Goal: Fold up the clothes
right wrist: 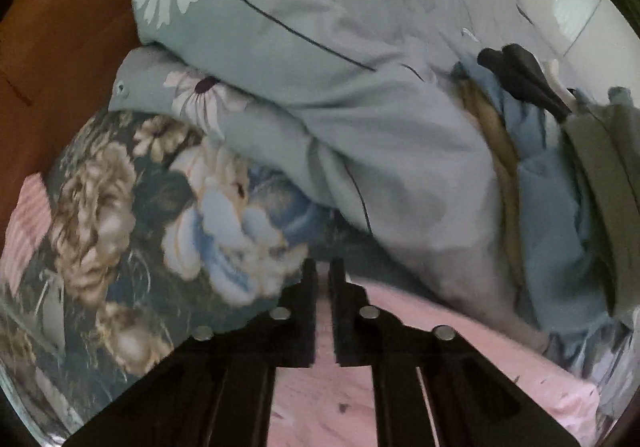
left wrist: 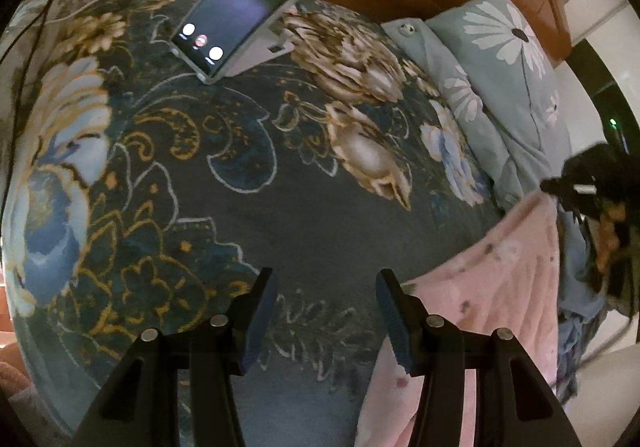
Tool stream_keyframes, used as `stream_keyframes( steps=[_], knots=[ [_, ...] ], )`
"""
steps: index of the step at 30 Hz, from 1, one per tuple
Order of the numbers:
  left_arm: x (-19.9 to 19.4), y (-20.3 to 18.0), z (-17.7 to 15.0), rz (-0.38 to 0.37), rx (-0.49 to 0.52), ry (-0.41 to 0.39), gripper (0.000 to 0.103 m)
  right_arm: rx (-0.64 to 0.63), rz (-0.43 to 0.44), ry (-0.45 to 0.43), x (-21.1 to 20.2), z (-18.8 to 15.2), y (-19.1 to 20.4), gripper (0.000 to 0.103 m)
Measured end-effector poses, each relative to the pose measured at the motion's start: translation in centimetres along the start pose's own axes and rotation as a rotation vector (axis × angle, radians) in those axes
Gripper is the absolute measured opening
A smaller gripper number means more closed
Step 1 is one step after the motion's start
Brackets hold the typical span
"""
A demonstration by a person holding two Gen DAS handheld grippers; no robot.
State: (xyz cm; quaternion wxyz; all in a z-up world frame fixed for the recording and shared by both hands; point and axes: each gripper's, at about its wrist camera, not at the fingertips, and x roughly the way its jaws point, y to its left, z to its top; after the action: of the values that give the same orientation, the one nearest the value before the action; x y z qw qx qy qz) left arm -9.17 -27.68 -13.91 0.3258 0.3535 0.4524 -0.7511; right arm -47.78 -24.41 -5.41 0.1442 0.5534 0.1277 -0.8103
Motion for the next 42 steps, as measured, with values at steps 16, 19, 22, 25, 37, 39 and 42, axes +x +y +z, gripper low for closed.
stream_keyframes(
  steps=[16,19,22,25,37,39,42],
  knots=[
    [2.2,-3.3,-0.8,-0.206,0.130,0.151,0.057,0.009,0.155,-0.054,-6.7,-13.7,-5.3,0.001],
    [2.8,-4.0,-1.1,-0.236,0.154,0.196,0.062,0.069,0.117,-0.041,-9.9,-20.6,-10.3,0.001],
    [4.1,-4.7,-1.6,-0.244,0.173,0.268,0.062,0.275,0.027,0.076,-12.5,-29.8,-18.2,0.001],
    [5.4,-4.7,-1.9,-0.259,0.155,0.331,0.060,0.590,-0.009,0.162,-16.1,-39.3,-26.4,0.001],
    [5.0,-4.2,-0.7,-0.207,0.104,0.338,0.008,1.223,0.009,0.011,-27.6,-63.2,-37.9,0.001],
    [4.7,-4.2,-0.5,-0.195,0.099,0.333,0.008,1.255,0.033,-0.024,-27.5,-64.5,-38.5,0.001],
    [4.3,-4.6,-0.3,-0.191,0.104,0.368,0.012,1.278,0.078,-0.088,-27.0,-65.4,-40.0,0.001]
  ],
)
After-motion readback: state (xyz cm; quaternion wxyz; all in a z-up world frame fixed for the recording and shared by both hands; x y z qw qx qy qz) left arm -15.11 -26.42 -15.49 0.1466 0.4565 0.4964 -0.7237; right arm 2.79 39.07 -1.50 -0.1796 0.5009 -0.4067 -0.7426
